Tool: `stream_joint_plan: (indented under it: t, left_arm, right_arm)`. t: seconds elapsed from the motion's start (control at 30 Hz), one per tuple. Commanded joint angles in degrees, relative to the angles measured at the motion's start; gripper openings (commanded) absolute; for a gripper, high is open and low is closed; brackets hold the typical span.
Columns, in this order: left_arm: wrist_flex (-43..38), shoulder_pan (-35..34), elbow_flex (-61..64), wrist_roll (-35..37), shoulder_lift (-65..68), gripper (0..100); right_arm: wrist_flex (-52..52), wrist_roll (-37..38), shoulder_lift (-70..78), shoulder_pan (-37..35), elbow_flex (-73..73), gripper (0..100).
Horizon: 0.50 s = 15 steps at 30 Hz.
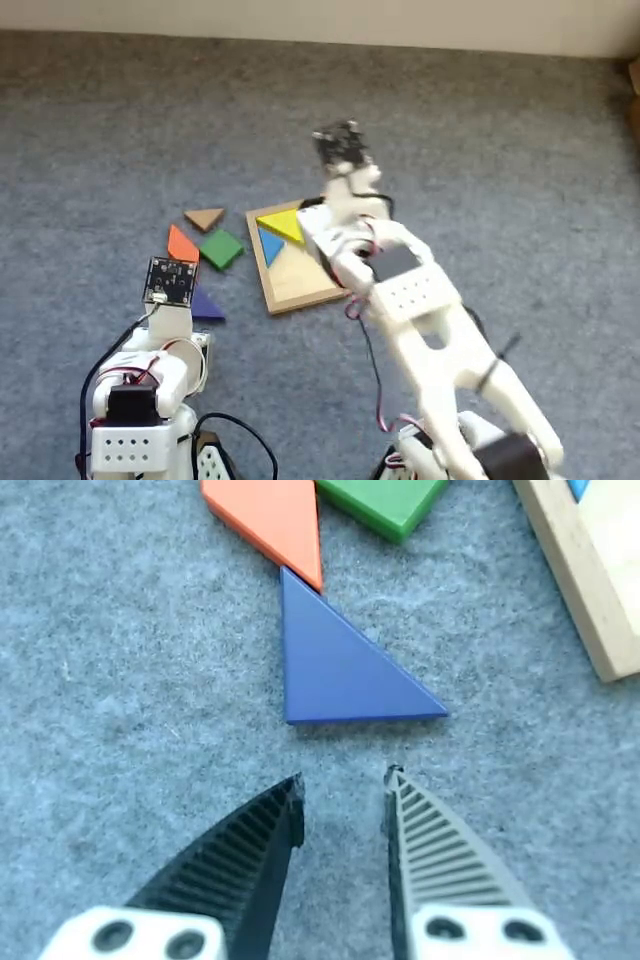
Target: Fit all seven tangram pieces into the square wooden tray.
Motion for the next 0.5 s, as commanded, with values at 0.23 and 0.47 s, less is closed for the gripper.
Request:
stream_joint_plan:
  t: [0.23,0.47]
  left_arm:
    - [0.26,0.92,1.1,-0.26,-2.68,14]
    - [0.26,0.92,1.1,-0.26,-2.68,14]
  right_arm:
    - [0.13,0.18,-28.88,8.13,20.97,0.5]
    - [0.22,0.18,-49.36,14.64,36.97,0.5]
